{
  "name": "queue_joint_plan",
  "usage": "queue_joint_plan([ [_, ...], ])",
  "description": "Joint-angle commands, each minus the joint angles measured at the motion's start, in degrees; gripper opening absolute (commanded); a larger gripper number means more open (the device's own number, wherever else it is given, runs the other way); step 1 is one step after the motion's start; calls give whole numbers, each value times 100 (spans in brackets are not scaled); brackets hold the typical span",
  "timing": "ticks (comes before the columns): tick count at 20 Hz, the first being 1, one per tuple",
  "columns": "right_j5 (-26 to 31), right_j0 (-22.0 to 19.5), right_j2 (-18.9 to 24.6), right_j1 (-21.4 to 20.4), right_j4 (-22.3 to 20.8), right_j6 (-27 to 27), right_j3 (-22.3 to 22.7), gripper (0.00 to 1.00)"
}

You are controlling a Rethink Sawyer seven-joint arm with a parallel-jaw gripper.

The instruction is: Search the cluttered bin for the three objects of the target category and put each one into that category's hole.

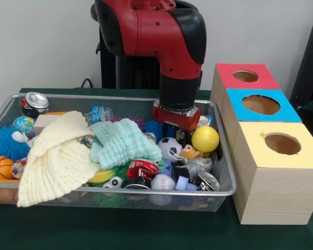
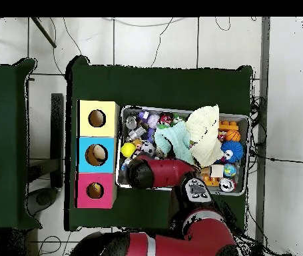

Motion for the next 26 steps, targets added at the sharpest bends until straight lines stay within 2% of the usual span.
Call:
queue_joint_plan([
  [1,395,-470,890,547,36,-548,-2073,100],
  [6,647,-515,990,546,-42,-432,-2238,100],
  [16,738,-339,804,308,-57,157,-1909,100],
  [22,889,-213,647,-118,71,470,-1250,100],
  [26,1321,-112,517,-771,203,608,-603,100],
])
